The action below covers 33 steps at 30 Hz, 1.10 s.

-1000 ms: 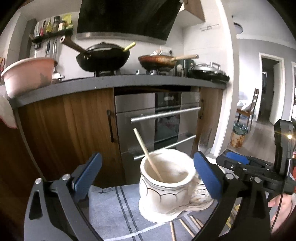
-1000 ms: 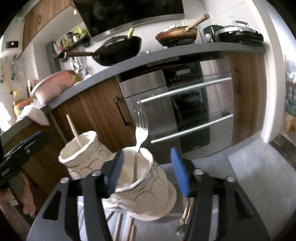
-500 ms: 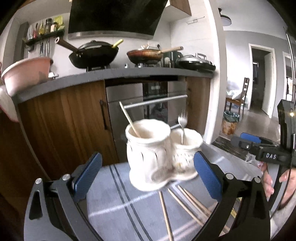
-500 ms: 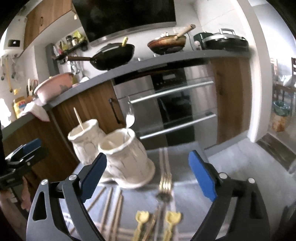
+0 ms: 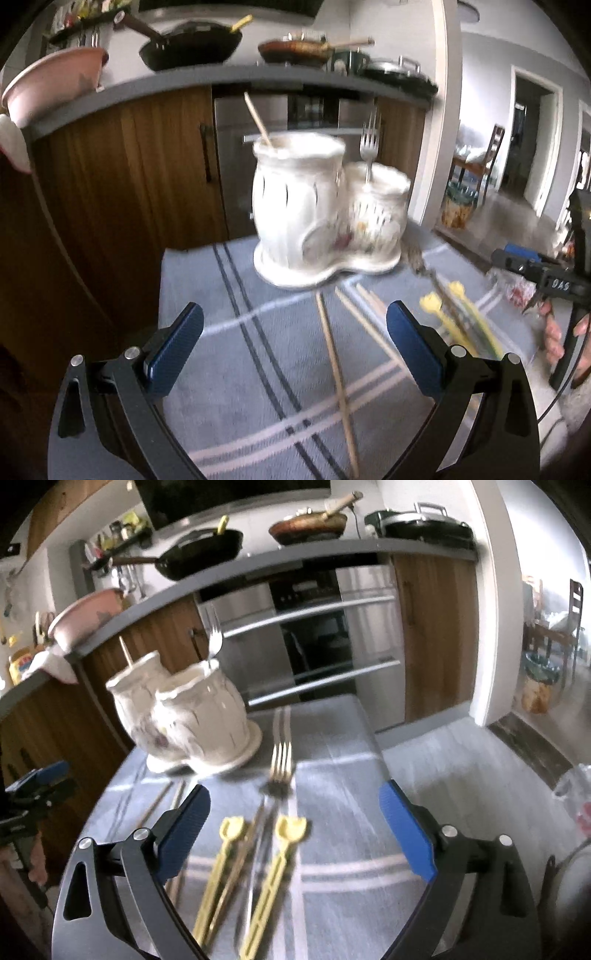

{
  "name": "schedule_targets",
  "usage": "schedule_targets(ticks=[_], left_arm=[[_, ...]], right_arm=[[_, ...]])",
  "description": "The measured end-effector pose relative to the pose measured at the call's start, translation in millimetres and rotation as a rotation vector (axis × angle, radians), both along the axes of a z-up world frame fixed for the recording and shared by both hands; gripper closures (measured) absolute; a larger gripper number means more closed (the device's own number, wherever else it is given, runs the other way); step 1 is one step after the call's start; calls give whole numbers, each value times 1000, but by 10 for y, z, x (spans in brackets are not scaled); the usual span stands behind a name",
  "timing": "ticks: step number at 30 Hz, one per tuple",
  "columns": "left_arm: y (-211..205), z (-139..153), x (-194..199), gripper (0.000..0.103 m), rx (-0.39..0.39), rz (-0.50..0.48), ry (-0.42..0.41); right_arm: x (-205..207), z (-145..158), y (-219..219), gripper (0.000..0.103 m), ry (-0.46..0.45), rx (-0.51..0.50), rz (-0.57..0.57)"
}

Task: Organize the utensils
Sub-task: 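Move both open tools back over the remaining utensils, then grasp a chopstick with the left tool while the right tool grasps a yellow tong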

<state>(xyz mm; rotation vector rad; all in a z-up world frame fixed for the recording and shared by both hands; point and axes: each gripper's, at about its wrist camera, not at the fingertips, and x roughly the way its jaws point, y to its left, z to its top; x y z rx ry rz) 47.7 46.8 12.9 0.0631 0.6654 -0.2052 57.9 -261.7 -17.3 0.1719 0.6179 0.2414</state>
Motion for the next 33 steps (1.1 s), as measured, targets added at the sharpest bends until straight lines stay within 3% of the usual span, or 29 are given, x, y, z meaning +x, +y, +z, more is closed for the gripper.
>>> schedule_targets(ticks=[12, 20, 22, 27, 33], left_arm=[[-147, -454, 137, 5, 110, 0, 205], [-227, -584, 154, 5, 169, -8, 249], [-227, -583, 148, 5, 172, -7, 248], [-232, -620, 168, 5, 191, 6, 268], [-228, -649, 176, 6, 187, -1, 289]], right_arm=[[-26, -302, 54, 10, 127, -113, 1], [-42, -374, 104, 11, 164, -149, 20], [-54, -365, 134, 17, 165, -158, 29], [-37, -373, 200, 47, 194, -170, 46], [-23, -381, 253, 67, 234, -121, 84]])
